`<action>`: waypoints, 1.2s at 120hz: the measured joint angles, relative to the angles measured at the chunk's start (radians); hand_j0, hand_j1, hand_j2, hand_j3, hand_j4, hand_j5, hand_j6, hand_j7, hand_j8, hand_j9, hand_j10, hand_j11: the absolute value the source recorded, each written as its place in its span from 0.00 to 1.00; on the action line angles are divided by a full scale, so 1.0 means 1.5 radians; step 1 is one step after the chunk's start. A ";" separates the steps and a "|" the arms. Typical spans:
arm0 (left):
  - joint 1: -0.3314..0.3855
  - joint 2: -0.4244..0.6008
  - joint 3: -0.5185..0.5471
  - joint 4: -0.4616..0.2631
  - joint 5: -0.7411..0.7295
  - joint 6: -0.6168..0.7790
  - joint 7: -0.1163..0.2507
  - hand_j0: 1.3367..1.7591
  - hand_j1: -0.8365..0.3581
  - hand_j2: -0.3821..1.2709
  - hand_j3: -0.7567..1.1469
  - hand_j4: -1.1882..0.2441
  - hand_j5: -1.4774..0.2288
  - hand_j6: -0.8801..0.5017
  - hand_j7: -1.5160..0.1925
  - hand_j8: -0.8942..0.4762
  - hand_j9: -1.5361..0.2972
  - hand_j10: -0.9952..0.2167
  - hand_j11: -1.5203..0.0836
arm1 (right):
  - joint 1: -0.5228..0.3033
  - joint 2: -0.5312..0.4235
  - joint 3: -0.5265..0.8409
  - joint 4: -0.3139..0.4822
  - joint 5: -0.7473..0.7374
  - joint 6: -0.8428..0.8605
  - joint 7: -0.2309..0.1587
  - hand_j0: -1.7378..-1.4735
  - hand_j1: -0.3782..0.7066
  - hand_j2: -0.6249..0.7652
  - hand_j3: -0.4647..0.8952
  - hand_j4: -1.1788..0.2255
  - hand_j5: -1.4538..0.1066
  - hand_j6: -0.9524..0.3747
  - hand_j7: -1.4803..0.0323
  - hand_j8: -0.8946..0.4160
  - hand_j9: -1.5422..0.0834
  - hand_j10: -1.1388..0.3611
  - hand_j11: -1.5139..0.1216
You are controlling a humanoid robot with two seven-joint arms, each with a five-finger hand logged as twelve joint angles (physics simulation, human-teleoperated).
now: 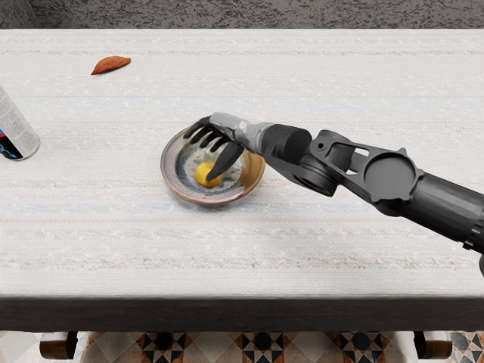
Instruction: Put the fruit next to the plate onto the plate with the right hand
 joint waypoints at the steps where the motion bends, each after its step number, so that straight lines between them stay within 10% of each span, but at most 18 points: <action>1: 0.000 0.000 0.000 0.000 0.000 0.000 0.000 0.76 0.99 0.23 0.40 0.83 0.87 0.64 0.89 0.65 0.84 0.82 0.95 | 0.000 0.000 0.000 0.000 0.001 0.000 0.000 0.30 0.40 0.44 0.34 0.58 0.62 0.47 0.66 0.44 0.65 0.52 0.63; 50: 0.000 0.000 0.000 0.000 0.000 0.000 0.000 0.76 0.99 0.23 0.40 0.83 0.87 0.64 0.89 0.65 0.84 0.82 0.95 | 0.001 -0.077 0.047 0.034 0.175 0.124 0.003 0.30 0.13 0.44 0.34 0.77 0.85 0.65 0.90 0.61 0.87 0.70 0.85; 144: 0.000 0.000 0.000 0.000 0.000 0.000 0.000 0.76 0.99 0.23 0.40 0.83 0.87 0.64 0.89 0.65 0.84 0.82 0.95 | -0.047 -0.390 0.082 0.065 0.554 0.387 0.001 0.30 0.07 0.44 0.34 0.81 0.90 0.69 0.95 0.65 0.92 0.73 0.90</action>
